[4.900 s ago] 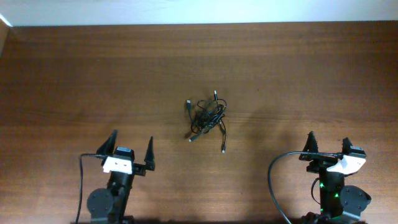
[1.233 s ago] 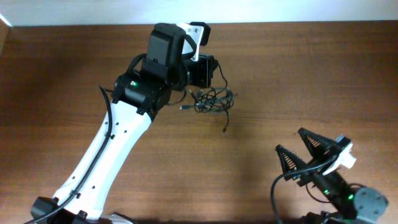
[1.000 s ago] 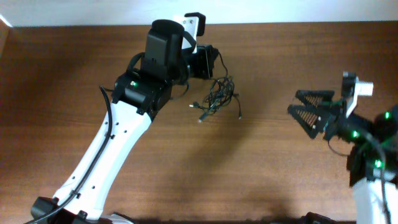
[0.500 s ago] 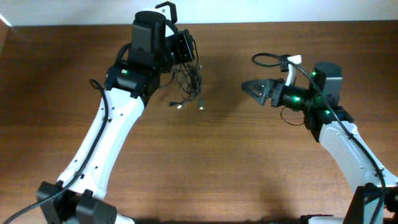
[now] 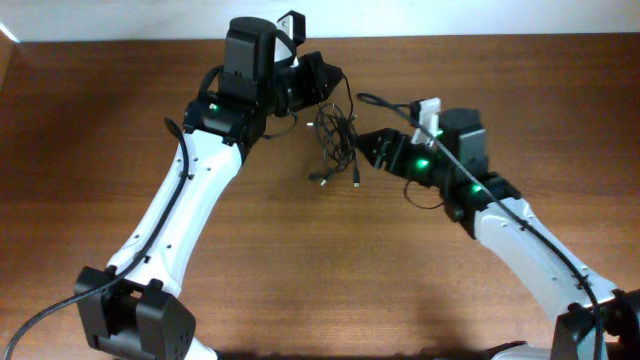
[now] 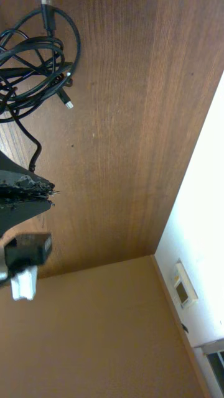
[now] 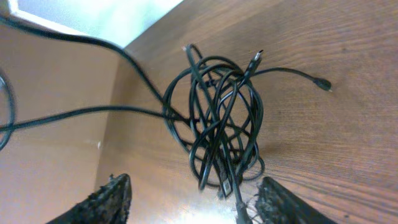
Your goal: Untangle cables
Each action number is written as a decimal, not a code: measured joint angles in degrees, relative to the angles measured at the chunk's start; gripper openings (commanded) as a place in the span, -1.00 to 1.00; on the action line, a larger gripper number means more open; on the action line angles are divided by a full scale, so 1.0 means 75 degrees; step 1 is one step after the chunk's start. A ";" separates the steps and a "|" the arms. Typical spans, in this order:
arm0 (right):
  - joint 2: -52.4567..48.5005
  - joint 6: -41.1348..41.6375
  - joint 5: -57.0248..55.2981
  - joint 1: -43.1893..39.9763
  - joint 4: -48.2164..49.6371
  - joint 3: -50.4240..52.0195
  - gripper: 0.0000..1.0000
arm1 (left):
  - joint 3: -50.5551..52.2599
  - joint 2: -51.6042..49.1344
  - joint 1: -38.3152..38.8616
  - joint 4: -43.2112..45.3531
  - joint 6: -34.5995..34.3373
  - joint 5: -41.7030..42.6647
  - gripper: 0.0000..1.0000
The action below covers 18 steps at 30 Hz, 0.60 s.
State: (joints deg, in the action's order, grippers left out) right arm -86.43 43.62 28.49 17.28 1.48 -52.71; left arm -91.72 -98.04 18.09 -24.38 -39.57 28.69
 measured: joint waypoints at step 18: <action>-0.0571 0.0854 -0.1792 0.0761 0.0172 -0.0006 -0.83 | 0.0000 0.0000 0.0149 -0.0026 -0.0076 0.0924 -1.00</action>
State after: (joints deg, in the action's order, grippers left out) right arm -90.72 50.02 15.05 22.98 2.76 -52.75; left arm -91.72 -98.04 19.20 -24.58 -40.14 35.62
